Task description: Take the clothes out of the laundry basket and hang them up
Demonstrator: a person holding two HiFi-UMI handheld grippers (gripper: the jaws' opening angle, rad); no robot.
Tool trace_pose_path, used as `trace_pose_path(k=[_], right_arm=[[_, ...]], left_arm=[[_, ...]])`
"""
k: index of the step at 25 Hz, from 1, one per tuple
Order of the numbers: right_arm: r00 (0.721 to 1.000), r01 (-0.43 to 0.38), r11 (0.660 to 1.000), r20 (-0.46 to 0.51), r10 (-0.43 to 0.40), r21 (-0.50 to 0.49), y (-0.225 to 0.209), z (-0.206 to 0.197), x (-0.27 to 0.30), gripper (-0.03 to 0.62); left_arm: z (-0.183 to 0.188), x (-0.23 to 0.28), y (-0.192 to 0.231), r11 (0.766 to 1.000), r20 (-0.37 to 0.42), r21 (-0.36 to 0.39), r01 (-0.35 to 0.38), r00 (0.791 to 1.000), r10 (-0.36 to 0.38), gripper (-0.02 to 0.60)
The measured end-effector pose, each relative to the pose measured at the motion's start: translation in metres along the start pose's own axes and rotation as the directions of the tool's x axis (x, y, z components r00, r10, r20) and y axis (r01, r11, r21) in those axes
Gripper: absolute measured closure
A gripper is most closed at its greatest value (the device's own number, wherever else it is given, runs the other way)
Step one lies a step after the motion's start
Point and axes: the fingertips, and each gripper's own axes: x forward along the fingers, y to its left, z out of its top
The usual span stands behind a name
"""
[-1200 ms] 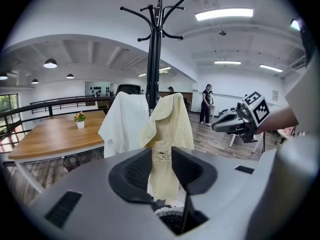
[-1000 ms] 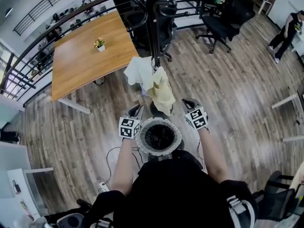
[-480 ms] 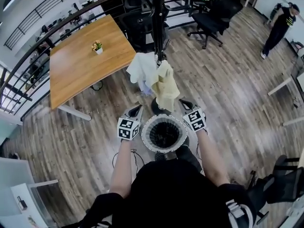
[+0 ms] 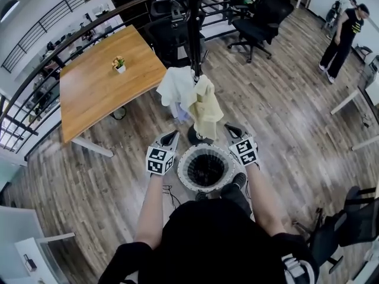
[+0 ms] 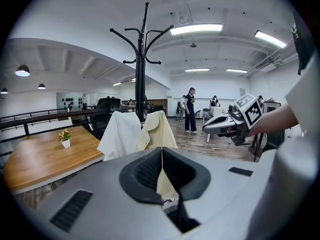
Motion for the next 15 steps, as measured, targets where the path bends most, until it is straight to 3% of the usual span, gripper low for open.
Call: trace_pose_path(k=[15], right_arm=[[1.0, 0.022, 1.0, -0.003, -0.022, -0.002, -0.008, 0.001, -0.014, 0.586]], left_arm=[[0.01, 0.013, -0.015, 0.999, 0.002, 0.029, 0.038, 0.999, -0.038, 0.556]])
